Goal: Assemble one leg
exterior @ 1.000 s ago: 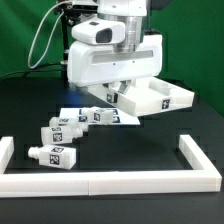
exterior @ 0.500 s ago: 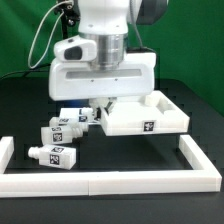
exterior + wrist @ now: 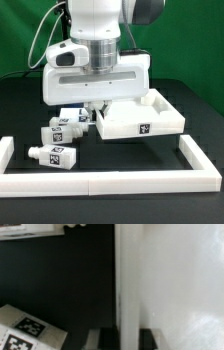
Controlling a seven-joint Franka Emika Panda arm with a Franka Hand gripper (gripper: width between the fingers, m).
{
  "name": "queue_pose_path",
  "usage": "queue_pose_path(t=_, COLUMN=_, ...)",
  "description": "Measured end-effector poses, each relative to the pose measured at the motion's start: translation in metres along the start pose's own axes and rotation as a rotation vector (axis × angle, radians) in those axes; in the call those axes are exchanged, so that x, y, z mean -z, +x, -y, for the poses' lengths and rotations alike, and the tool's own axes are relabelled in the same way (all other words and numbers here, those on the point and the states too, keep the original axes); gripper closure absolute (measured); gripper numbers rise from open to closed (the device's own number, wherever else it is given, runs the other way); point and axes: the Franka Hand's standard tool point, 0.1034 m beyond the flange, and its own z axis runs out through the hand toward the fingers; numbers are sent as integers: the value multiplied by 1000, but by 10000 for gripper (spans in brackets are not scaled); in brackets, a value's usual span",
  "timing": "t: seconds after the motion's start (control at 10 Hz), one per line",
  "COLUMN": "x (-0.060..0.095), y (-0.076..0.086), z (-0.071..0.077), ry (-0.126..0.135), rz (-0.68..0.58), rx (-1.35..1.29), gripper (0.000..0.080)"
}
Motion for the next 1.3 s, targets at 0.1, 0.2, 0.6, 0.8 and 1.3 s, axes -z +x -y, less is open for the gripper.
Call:
queue_pose_path(t=0.1, x=-8, y=15, z=-3, ry=17, rz=32, rx=-50, gripper=745)
queue_pose_path(t=0.2, x=-19, y=38, z=-4, ry=13, rz=24, rx=-89, gripper=745)
queue_pose_path(t=0.6, x=-34, y=45, z=0, ry=14, rz=32, rx=-98, gripper=745)
queue_pose_path(t=0.8, x=-35, y=45, z=0, ry=14, rz=34, rx=-98, gripper=745)
queue_pose_path(t=1.3, x=-54, y=59, z=10, ry=1, rz=9, rx=-171, gripper=745)
